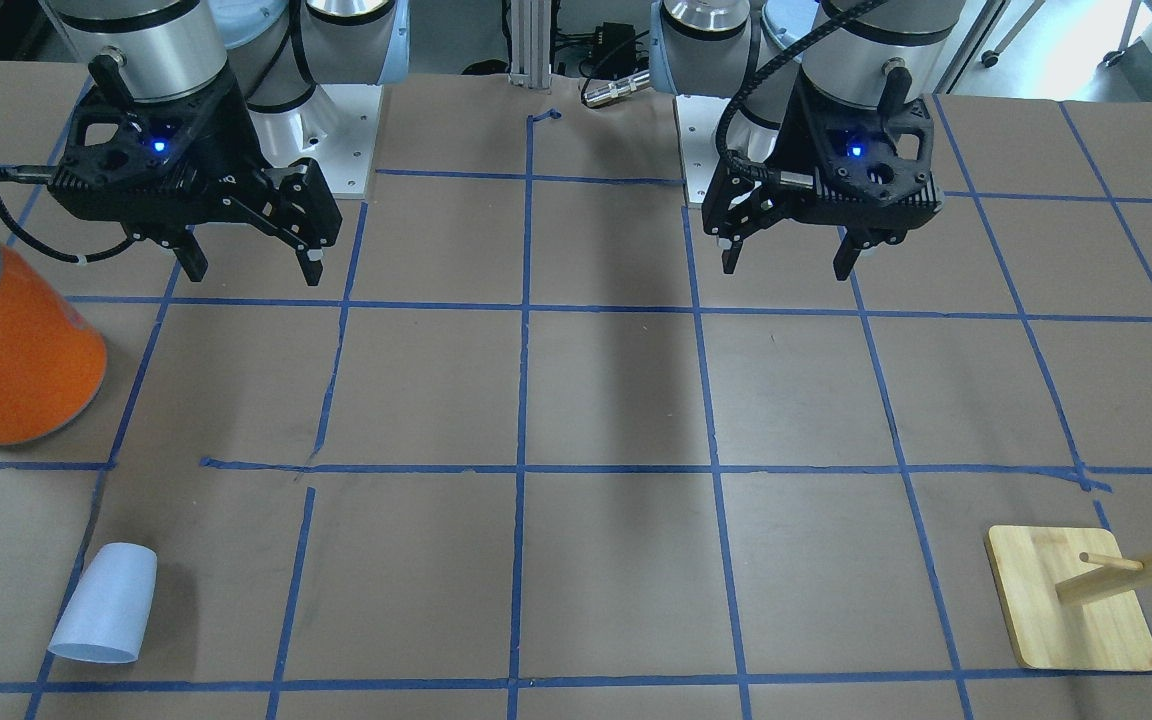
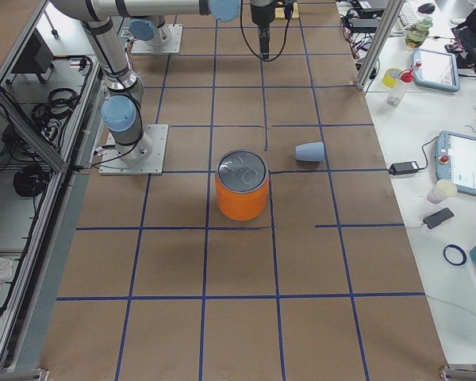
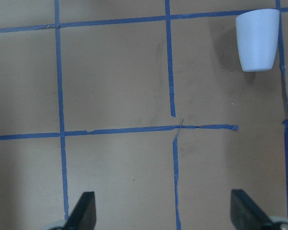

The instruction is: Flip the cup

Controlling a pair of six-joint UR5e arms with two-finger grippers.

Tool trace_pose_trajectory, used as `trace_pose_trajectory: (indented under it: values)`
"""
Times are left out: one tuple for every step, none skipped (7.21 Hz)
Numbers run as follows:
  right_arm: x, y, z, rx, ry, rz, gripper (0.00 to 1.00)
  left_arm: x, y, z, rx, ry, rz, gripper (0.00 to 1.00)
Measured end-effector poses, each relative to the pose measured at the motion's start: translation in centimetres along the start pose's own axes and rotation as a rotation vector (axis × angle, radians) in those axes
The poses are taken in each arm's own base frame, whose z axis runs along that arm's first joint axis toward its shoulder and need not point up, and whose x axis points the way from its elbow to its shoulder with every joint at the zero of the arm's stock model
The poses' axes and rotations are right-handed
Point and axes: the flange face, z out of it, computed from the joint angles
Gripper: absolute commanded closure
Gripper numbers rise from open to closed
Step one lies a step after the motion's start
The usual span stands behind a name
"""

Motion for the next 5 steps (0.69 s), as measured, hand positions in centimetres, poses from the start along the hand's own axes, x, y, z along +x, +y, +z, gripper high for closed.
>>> trace_pose_trajectory:
  values:
    - [0.00, 0.01, -0.03, 0.000, 0.000, 0.000, 0.00, 0.03, 0.01, 0.00, 0.000, 0.001, 0.000, 0.00]
    - [0.01, 0.03, -0.05, 0.001, 0.001, 0.000, 0.00, 0.05, 0.01, 0.00, 0.000, 0.002, 0.001, 0.00]
    - [0.03, 0.05, -0.06, 0.000, 0.002, 0.000, 0.00, 0.05, 0.01, 0.00, 0.000, 0.002, 0.001, 0.00]
    - [0.05, 0.07, -0.05, -0.002, 0.005, -0.001, 0.00, 0.06, 0.01, 0.00, 0.000, 0.002, 0.001, 0.00]
    - [0.09, 0.08, -0.11, -0.001, 0.008, -0.002, 0.00, 0.06, 0.01, 0.00, 0.000, 0.002, 0.001, 0.00]
